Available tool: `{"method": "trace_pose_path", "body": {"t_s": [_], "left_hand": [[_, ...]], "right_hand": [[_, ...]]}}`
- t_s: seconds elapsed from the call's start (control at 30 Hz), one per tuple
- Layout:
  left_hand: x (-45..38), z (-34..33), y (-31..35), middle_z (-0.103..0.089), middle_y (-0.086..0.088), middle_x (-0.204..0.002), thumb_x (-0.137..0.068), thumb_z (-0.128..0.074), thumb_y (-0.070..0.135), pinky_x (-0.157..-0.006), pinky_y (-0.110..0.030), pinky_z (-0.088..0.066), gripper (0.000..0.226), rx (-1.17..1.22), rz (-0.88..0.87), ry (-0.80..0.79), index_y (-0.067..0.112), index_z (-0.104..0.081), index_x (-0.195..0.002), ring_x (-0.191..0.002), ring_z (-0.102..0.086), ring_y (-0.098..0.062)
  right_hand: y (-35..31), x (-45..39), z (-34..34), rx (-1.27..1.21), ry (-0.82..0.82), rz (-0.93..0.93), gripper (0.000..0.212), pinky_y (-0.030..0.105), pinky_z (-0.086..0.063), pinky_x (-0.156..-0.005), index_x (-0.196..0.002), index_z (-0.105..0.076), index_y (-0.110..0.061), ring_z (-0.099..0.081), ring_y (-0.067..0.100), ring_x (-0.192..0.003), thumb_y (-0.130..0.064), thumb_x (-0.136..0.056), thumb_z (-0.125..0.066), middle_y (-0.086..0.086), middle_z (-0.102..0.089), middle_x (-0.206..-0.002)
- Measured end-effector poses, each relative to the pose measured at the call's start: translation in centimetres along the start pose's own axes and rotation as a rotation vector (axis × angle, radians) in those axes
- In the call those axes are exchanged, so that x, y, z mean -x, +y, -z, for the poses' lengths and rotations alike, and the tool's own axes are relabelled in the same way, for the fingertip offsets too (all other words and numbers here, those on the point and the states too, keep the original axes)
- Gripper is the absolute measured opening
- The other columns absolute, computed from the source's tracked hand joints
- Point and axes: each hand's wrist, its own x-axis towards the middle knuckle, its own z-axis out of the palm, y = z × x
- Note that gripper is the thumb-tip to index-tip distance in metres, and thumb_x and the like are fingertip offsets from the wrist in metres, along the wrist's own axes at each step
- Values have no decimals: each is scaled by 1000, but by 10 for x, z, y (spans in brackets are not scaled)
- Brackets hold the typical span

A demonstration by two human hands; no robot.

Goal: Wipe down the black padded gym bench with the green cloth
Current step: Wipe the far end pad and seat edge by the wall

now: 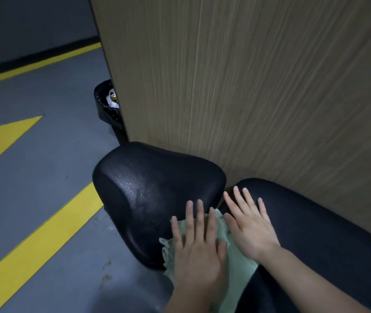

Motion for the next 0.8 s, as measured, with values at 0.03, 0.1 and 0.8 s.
{"method": "trace_pose_path", "body": {"t_s": [0.03,0.1,0.8], "left_hand": [[4,-1,5,-38,-9,-150,-87,-40,36,-115,-49,-10,59,4,-12,13,14,-46,-141,-141,-29,-29],[12,-5,15,-38,-4,-149,-88,-42,35,-112,-42,-21,56,75,-36,21,13,-50,-138,-136,-40,-24],[52,1,21,-52,3,-140,-81,-45,54,-95,-29,-35,65,210,215,45,23,-50,-138,-125,-50,-11]], "right_hand": [[0,-1,-2,27,6,5,68,31,25,-110,-141,18,-40,35,3,-134,-58,-76,14,-16,28,-148],[-1,0,-4,54,19,19,75,34,23,-111,-142,19,-38,34,4,-135,-58,-70,19,-16,30,-146],[12,-1,-4,-156,169,133,75,30,15,-116,-145,-33,-39,11,-1,-144,-62,-82,1,-15,-12,-158]]}}
